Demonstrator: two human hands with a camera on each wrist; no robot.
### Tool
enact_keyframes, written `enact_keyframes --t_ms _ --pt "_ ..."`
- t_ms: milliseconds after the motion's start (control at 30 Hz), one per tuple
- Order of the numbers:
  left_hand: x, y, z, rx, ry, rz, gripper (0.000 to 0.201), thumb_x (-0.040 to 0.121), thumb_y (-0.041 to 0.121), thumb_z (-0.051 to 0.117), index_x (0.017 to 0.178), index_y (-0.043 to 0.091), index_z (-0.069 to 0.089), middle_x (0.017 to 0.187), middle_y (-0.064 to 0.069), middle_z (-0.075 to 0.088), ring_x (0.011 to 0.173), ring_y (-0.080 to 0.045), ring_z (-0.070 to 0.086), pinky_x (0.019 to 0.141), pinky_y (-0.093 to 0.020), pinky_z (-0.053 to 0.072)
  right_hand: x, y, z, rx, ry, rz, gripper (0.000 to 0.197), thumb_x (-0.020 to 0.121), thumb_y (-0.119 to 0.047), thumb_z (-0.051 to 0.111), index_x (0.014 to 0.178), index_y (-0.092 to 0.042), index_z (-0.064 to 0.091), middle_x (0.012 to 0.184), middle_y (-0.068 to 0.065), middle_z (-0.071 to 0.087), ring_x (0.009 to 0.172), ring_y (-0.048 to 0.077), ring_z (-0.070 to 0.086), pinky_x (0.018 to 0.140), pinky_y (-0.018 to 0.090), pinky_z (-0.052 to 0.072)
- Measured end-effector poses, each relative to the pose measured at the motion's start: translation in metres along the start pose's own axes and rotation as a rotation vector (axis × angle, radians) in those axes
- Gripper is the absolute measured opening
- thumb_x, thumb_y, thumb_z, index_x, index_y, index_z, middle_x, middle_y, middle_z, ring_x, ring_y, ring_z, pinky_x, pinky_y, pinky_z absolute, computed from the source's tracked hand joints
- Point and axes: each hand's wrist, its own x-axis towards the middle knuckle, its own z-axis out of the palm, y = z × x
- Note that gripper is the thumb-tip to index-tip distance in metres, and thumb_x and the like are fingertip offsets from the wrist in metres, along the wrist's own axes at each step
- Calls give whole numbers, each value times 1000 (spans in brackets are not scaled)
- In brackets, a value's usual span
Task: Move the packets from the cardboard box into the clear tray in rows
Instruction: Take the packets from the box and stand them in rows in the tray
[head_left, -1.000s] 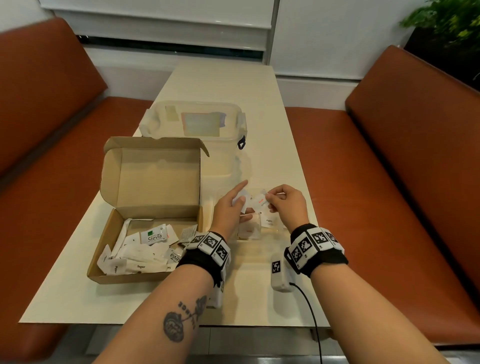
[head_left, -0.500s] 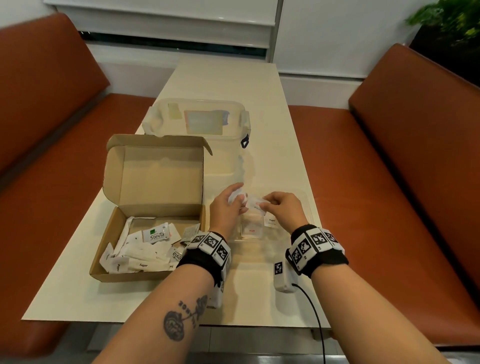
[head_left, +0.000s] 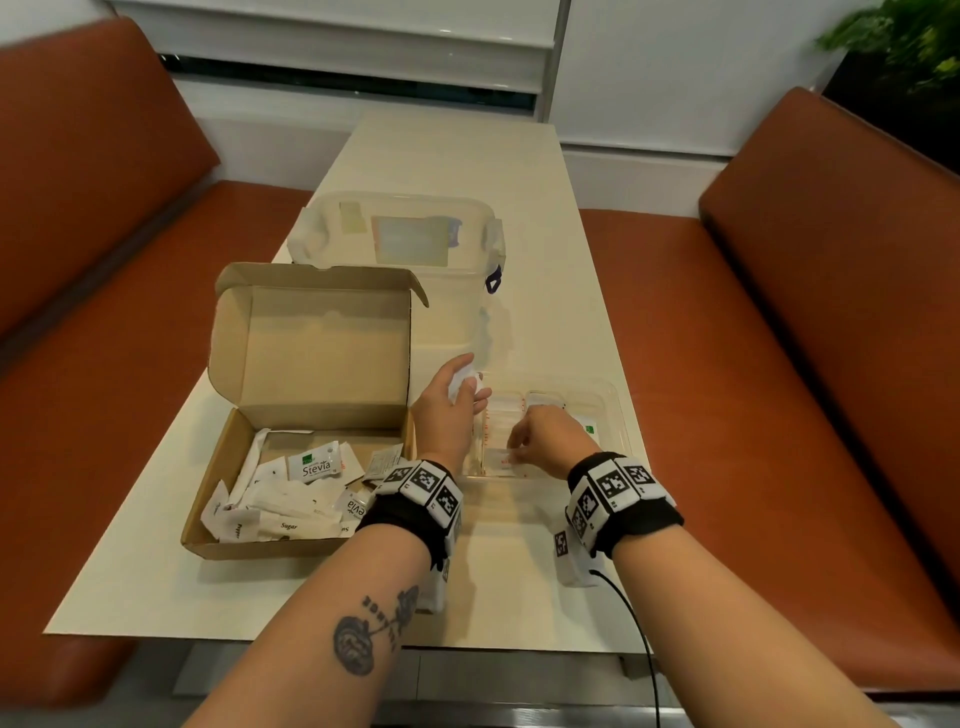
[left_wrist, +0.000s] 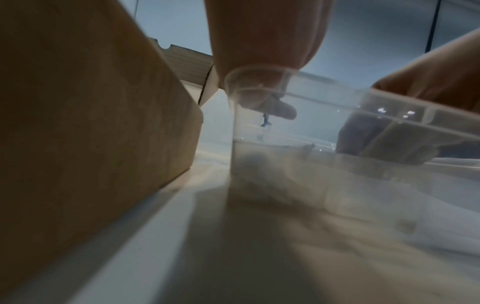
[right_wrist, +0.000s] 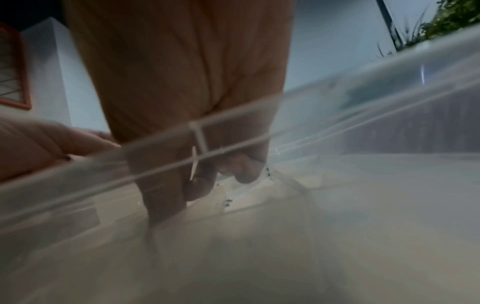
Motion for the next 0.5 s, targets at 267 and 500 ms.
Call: enact_keyframes --t_ms 267,500 --pt "1 -3 0 38 -7 -6 32 96 12 51 116 35 61 96 4 67 86 -10 71 83 -28 57 0 -7 10 -156 91 -72 22 78 -19 72 95 -15 58 99 3 56 93 19 50 78 29 43" --pt "1 0 0 22 -3 -12 33 96 9 50 112 36 60 107 -7 67 86 -11 71 83 -26 57 0 -7 13 -163 80 -49 7 79 -10 67 78 -14 62 89 6 64 87 21 56 78 34 51"
